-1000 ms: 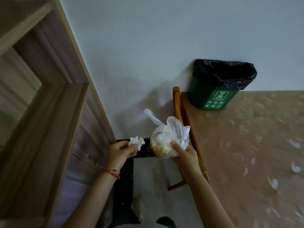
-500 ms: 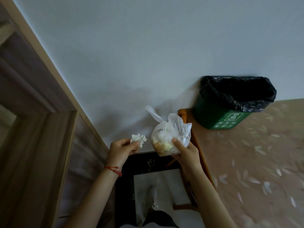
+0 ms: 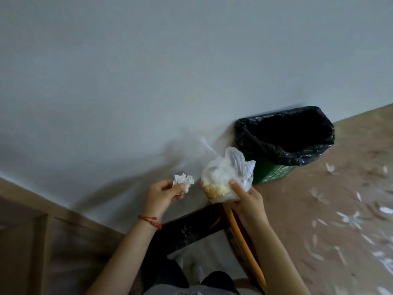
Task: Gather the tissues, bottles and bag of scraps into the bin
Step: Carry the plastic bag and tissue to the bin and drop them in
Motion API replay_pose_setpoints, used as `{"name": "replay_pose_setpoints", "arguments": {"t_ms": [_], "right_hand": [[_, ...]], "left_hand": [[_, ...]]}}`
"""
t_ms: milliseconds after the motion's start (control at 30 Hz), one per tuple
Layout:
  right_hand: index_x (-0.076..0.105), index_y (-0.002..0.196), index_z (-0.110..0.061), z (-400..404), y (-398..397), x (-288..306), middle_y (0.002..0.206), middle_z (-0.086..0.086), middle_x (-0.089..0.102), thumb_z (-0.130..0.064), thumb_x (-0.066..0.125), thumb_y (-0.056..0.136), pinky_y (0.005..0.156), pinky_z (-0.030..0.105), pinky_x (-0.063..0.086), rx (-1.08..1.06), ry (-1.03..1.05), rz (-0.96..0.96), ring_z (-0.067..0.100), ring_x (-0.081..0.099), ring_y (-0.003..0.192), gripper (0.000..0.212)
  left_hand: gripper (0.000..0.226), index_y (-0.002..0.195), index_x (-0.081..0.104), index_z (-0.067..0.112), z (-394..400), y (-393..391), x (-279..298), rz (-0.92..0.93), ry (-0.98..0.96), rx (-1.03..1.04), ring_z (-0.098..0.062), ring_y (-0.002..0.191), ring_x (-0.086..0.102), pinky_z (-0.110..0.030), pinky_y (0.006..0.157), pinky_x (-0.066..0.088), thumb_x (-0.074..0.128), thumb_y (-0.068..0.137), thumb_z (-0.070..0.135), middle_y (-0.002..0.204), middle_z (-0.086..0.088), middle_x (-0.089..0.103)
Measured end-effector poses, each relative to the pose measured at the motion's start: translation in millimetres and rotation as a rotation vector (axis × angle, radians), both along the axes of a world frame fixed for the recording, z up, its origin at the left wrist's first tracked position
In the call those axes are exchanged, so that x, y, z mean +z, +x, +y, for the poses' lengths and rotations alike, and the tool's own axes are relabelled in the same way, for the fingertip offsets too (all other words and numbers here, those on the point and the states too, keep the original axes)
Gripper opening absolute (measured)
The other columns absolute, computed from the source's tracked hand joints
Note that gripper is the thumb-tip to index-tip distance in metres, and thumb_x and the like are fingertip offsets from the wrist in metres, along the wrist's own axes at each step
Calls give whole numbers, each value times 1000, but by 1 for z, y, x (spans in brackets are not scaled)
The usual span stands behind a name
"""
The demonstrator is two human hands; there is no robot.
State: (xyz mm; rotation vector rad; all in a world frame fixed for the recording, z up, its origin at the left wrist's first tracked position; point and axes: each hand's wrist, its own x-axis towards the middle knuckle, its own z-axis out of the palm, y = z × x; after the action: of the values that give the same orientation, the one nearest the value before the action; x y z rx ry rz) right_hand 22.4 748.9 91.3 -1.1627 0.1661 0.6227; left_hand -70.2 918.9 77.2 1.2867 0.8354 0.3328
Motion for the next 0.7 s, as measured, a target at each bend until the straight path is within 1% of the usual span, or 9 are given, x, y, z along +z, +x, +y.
{"name": "replay_pose_setpoints", "arguments": {"t_ms": [67, 167, 300, 367, 433, 500, 600, 633, 700], "right_hand": [[60, 104, -5, -7, 5, 2, 94, 12, 73, -9, 62, 82, 73, 38, 59, -67, -24, 3, 29, 69, 88, 23], [60, 100, -7, -16, 7, 4, 93, 10, 72, -10, 62, 81, 62, 31, 59, -192, -39, 19, 26, 70, 84, 20], [59, 98, -12, -24, 4, 3, 100, 10, 69, -10, 62, 81, 62, 30, 59, -351, -35, 57, 25, 69, 87, 17], [58, 101, -11, -27, 0, 0, 102, 10, 68, -12, 64, 78, 65, 33, 59, -411, -41, 68, 26, 68, 90, 24], [55, 109, -9, -29, -5, 1, 107, 10, 66, -17, 67, 73, 69, 35, 59, -462, -44, 73, 27, 67, 94, 39], [54, 111, -9, -31, -8, 2, 108, 9, 65, -20, 68, 70, 71, 37, 59, -498, -57, 69, 28, 66, 96, 45], [56, 106, -9, -35, -9, 8, 102, 7, 65, -16, 66, 76, 63, 32, 59, -541, -51, 59, 25, 68, 90, 32], [57, 104, -9, -37, -7, 11, 101, 7, 66, -15, 66, 76, 59, 30, 58, -548, -44, 48, 24, 68, 87, 30], [58, 103, -9, -40, -1, 17, 101, 9, 67, -17, 68, 71, 58, 30, 58, -546, -34, 11, 25, 70, 85, 34]], "left_hand": [[17, 67, 64, 6, 4, 20, 1, 0, -2, -87, -2, 43, 57, -12, 49, 49, 61, 78, -8, 46, 4, 64], [19, 65, 64, 8, 7, 47, 1, 15, 13, -234, -4, 44, 58, -13, 50, 50, 63, 78, -6, 47, 4, 65], [21, 63, 65, 12, 7, 74, 1, 30, 64, -404, -6, 47, 60, -16, 53, 52, 65, 77, -3, 47, 4, 66], [19, 63, 67, 15, 6, 84, 1, 42, 106, -482, -12, 53, 62, -25, 63, 54, 68, 76, 1, 50, 4, 67], [20, 61, 68, 18, 4, 93, 3, 44, 129, -538, -19, 59, 62, -33, 70, 53, 69, 75, 3, 52, 4, 68], [21, 62, 68, 18, 0, 100, 6, 33, 119, -579, -18, 60, 63, -30, 67, 55, 68, 75, 2, 53, 5, 68], [16, 66, 67, 14, -5, 110, 10, 26, 85, -602, -11, 56, 65, -22, 61, 56, 68, 76, 2, 60, 1, 68], [13, 68, 68, 13, -6, 113, 11, 29, 87, -609, -11, 56, 65, -22, 61, 56, 68, 76, 2, 62, 0, 68], [8, 72, 69, 12, -9, 119, 11, 32, 97, -623, -12, 58, 65, -24, 62, 56, 70, 75, 4, 61, 2, 68]]}}
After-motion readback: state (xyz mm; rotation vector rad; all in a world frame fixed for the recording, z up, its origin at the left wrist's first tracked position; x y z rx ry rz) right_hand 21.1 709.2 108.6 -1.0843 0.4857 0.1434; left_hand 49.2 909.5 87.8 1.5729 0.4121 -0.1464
